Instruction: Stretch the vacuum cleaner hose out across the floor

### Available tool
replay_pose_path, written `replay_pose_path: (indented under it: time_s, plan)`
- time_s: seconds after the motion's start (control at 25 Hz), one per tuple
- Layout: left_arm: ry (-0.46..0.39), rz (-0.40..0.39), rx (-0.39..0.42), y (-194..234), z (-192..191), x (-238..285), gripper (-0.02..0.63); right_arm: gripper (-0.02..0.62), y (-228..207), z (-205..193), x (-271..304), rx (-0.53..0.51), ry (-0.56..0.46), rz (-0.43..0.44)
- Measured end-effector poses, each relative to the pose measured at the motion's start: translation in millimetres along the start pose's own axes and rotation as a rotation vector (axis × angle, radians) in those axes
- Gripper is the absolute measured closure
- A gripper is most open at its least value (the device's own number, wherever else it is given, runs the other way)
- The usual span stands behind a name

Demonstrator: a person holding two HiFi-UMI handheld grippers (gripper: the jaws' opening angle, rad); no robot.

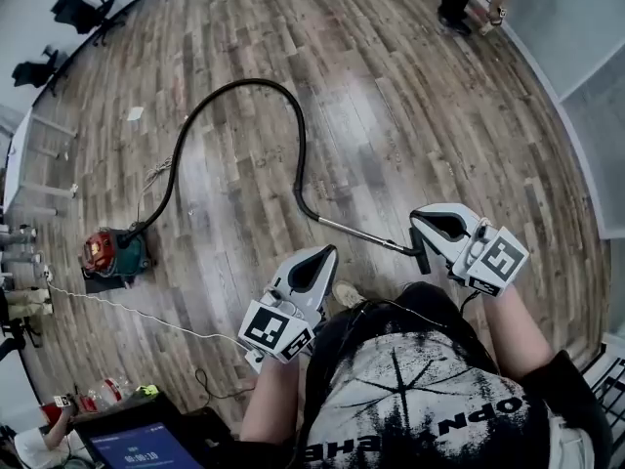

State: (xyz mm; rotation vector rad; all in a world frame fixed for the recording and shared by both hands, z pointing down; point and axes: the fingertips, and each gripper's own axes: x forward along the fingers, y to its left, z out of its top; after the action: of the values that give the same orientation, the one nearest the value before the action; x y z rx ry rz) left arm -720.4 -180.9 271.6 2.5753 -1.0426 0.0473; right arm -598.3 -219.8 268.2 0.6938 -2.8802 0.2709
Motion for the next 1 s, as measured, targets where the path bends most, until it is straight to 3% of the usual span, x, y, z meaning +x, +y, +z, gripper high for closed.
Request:
replay_pose_path:
  time_s: [0.36,0.6,0.8,0.92,1.0]
  plan:
    - [-0.004,0.081,-0.030,-42.1,2.6,49.4,0.604,0.589,-20.8,-8.2,-44.5,0.015,-0.012,0.119]
    - [-0.010,0.118,-0.028,-66.2,-10.2,70.6,0.604,0.588,-22.5,-42.7,-68.0,0.016,0.048,0.195]
    - [0.008,0.080,-0.056,-55.3,-31.4,69.0,0.604,0.588,-13.8,-86.7,-53.2,-0.054,0.182,0.188]
    - [0.022,0.056,-0.045,-32.0,-45.3,68.1,0.604,0.583,-22.9,-111.8,-27.0,-0.141,0.251,0.164]
    - [0.031,0.037,-0.060,-13.6,-57.7,65.3,0.604,0.577,-30.4,-129.5,-7.1,-0.135,0.282,0.144]
